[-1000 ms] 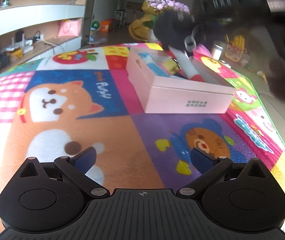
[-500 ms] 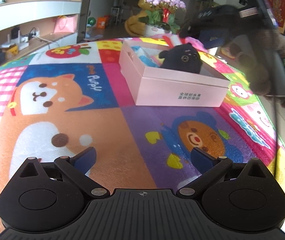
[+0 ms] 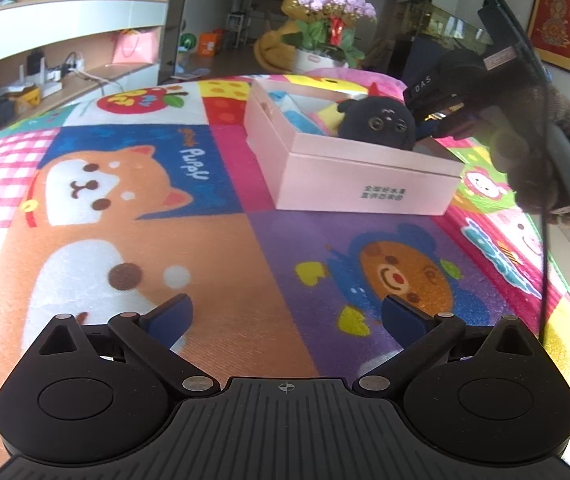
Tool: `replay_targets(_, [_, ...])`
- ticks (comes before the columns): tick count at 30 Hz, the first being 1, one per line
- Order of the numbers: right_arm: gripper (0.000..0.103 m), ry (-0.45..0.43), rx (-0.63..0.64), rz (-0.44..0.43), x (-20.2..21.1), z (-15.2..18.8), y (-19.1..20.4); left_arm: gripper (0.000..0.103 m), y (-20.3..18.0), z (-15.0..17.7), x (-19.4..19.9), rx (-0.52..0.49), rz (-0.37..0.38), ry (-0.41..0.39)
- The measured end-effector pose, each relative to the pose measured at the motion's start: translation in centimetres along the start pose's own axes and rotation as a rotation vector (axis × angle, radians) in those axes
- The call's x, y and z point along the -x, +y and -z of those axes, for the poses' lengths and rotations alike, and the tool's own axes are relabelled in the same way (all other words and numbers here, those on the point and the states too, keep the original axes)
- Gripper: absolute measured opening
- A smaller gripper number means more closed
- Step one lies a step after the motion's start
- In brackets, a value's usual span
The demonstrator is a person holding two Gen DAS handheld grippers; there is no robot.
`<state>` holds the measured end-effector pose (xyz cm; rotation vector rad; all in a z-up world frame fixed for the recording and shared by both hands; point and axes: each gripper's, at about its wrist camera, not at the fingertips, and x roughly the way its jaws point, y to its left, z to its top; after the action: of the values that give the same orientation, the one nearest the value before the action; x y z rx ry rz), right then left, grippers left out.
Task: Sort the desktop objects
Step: 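Lower the rocket toy into the box and open the right tool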
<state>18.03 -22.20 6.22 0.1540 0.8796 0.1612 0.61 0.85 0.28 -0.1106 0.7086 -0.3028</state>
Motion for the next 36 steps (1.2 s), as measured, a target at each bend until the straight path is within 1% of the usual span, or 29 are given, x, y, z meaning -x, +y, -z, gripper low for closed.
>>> replay_targets(2, [0.015,0.04,-0.017,-0.023,0.3,0.3,-0.4,0.103,-0.4,0.0,-0.1,-0.011,0.009,0.003])
replay_targets(4, [0.015,0.036,0.001,-0.017,0.4,0.6,-0.3,0.103,-0.8,0.1,0.0,-0.021,0.017,0.005])
replay_targets(6, [0.016,-0.01,0.035,0.022,0.6,0.9,0.2,0.103,-1.0,0.2,0.3,-0.037,0.015,0.0])
replay_targets(8, [0.016,-0.08,0.065,0.078,1.6,1.3,0.8,0.103,-1.0,0.1,0.6,-0.042,0.002,-0.008])
replay_targets(10, [0.018,-0.153,0.096,0.067,3.3,1.9,1.3,0.103,-0.7,0.0,0.7,-0.031,-0.008,-0.014])
replay_targets(11, [0.023,-0.174,0.095,0.048,4.0,2.2,1.4,0.103,-0.6,-0.1,0.7,-0.023,-0.014,-0.015])
replay_targets(13, [0.037,-0.194,0.077,-0.006,5.1,2.8,1.3,0.103,-0.5,-0.1,0.6,-0.012,-0.016,-0.014])
replay_targets(14, [0.052,-0.193,0.063,-0.022,5.3,3.1,1.3,0.103,-0.6,-0.2,0.6,-0.013,-0.013,-0.012])
replay_targets(15, [0.057,-0.189,0.045,-0.031,5.3,3.4,1.3,0.103,-0.8,-0.1,0.6,-0.019,-0.009,-0.01])
replay_targets(18, [0.057,-0.166,-0.009,-0.126,4.7,4.2,1.5,0.103,-1.4,-0.1,0.5,-0.043,-0.006,-0.005])
replay_targets(20, [0.056,-0.126,-0.028,-0.205,3.9,4.1,2.2,0.103,-1.6,-0.1,0.5,-0.053,-0.009,-0.004])
replay_targets(21, [0.052,-0.093,-0.039,-0.251,3.1,4.1,2.8,0.103,-1.6,-0.1,0.5,-0.056,-0.014,-0.005])
replay_targets(22, [0.051,-0.074,-0.041,-0.271,2.3,4.1,3.4,0.103,-1.6,-0.1,0.6,-0.057,-0.022,-0.006])
replay_targets(25, [0.053,-0.145,0.023,-0.222,2.0,4.7,5.3,0.103,-1.3,-0.2,0.7,-0.049,-0.042,-0.009])
replay_targets(26, [0.053,-0.15,0.029,-0.217,2.1,4.7,5.5,0.103,-1.2,-0.3,0.7,-0.044,-0.047,-0.009])
replay_targets(28, [0.053,-0.154,0.033,-0.219,2.6,4.8,5.3,0.103,-1.0,-0.3,0.8,-0.032,-0.055,-0.012])
replay_targets(31, [0.054,-0.193,0.052,-0.193,4.3,5.2,4.4,0.103,-1.0,-1.0,0.2,-0.042,-0.048,-0.011])
replay_targets(32, [0.058,-0.213,0.054,-0.172,4.9,5.1,3.7,0.103,-1.1,-1.6,-0.1,-0.056,-0.042,-0.018])
replay_targets(33, [0.067,-0.234,0.049,-0.146,5.5,5.1,3.0,0.103,-1.3,-2.3,-0.5,-0.071,-0.037,-0.036])
replay_targets(34, [0.072,-0.254,0.042,-0.119,6.0,5.0,2.4,0.103,-1.4,-3.2,-0.9,-0.082,-0.034,-0.054])
replay_targets(36, [0.096,-0.296,0.016,-0.039,6.5,4.5,0.7,0.103,-1.5,-5.0,-2.3,-0.097,-0.012,-0.067])
